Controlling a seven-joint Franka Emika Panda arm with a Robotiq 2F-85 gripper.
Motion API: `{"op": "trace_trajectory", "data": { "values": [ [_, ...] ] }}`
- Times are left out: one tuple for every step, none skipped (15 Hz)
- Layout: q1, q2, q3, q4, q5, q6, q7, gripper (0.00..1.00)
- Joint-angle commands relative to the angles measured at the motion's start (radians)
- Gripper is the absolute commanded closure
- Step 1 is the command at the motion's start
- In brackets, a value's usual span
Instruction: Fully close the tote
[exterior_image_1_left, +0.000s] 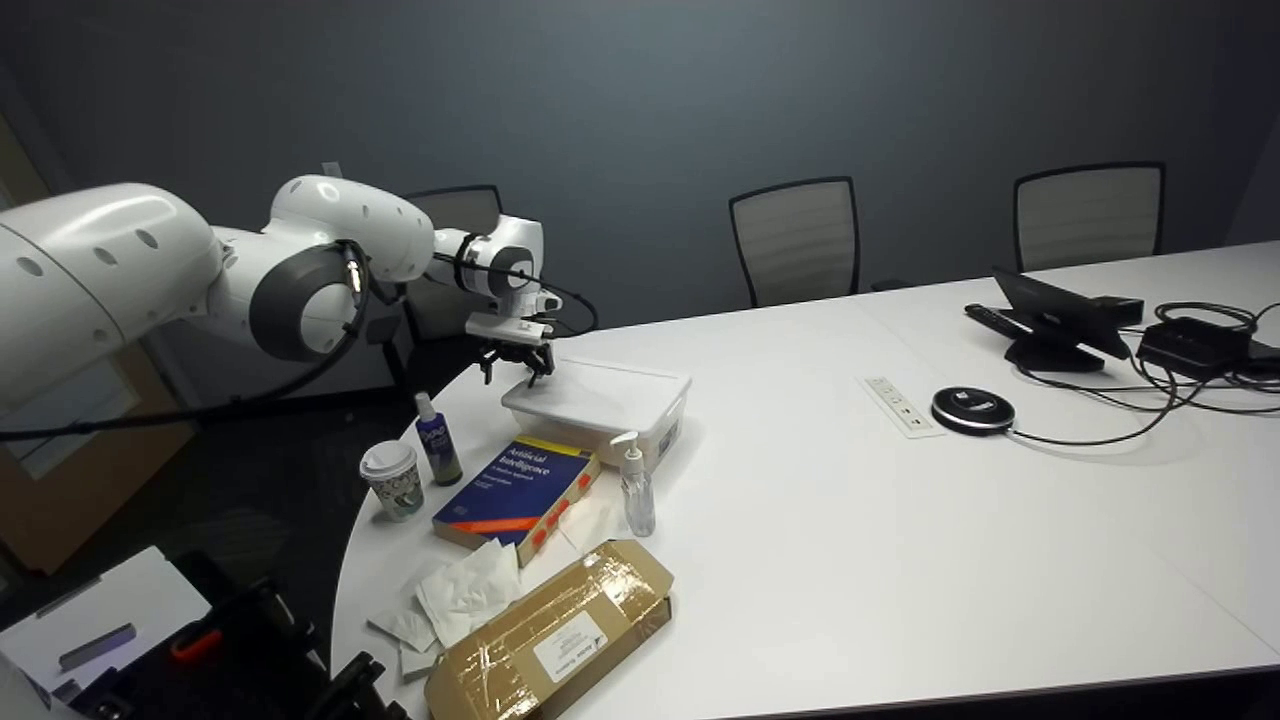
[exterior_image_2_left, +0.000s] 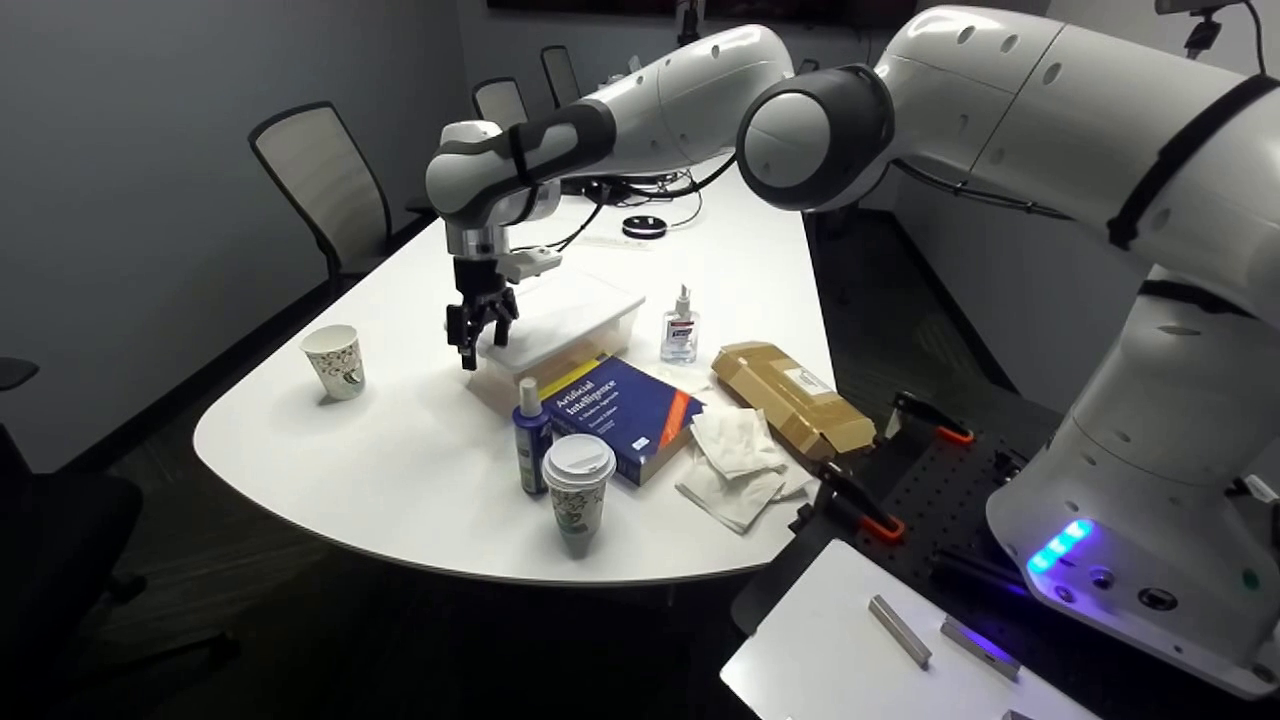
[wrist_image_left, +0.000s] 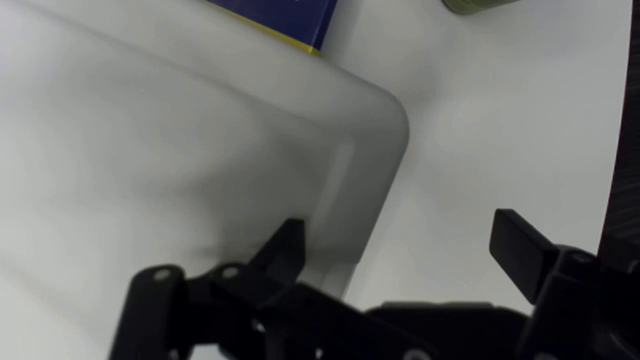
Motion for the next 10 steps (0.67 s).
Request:
{"op": "trace_trajectory", "data": {
  "values": [
    [0.008,0.014,-0.002,0.046,-0.002,-0.022,0.007,0.0],
    [0.009,0.008,-0.005,0.045,-0.004,-0.019,0.013,0.0],
    [0.01,0.001,-0.007,0.043,-0.007,-0.015,0.017,0.0],
    [0.01,-0.004,-0.008,0.043,-0.008,-0.014,0.019,0.0],
    [0.008,-0.011,-0.009,0.044,-0.004,-0.017,0.036,0.0],
    [0.009,-0.017,-0.012,0.047,-0.006,-0.023,0.044,0.0],
    [0.011,-0.024,-0.019,0.05,-0.011,-0.026,0.059,0.0],
    [0.011,-0.029,-0.025,0.054,-0.014,-0.025,0.08,0.0],
    [0.01,-0.034,-0.031,0.058,-0.017,-0.026,0.098,0.0],
    [0.008,-0.042,-0.038,0.06,-0.022,-0.029,0.121,0.0]
  ]
}}
